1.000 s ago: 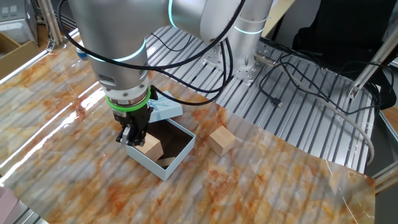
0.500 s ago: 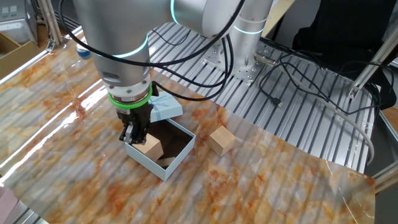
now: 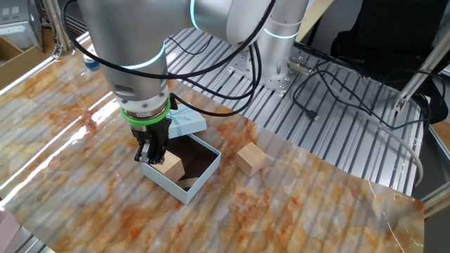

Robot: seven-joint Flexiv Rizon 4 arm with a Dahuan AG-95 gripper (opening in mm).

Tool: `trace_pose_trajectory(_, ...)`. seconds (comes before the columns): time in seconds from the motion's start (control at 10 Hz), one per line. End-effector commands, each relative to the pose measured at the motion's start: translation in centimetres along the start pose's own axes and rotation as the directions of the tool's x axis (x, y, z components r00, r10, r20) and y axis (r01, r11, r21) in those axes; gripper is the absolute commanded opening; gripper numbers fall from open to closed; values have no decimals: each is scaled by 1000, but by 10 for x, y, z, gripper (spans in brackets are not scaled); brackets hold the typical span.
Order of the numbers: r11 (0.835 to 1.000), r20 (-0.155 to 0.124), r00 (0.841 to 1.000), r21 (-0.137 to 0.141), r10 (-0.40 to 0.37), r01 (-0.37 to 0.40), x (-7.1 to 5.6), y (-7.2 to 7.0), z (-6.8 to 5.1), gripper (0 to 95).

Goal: Take everything out of the gift box

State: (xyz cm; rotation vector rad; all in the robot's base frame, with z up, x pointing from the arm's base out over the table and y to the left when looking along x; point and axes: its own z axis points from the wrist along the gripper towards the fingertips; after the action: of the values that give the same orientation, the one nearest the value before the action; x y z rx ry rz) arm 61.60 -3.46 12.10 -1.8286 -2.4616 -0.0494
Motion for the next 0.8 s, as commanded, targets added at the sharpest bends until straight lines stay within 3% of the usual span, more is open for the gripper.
trace_pose_trajectory(0.1,1000,7,1000,-4,-13,13,-1,2,1,0)
trace_pose_trajectory(0.4,999,12,999,-6,-42,42,-1,2,1,0)
trace_pose_trajectory(0.8,1000,1,1000,7,21,-21,-1,2,2,0)
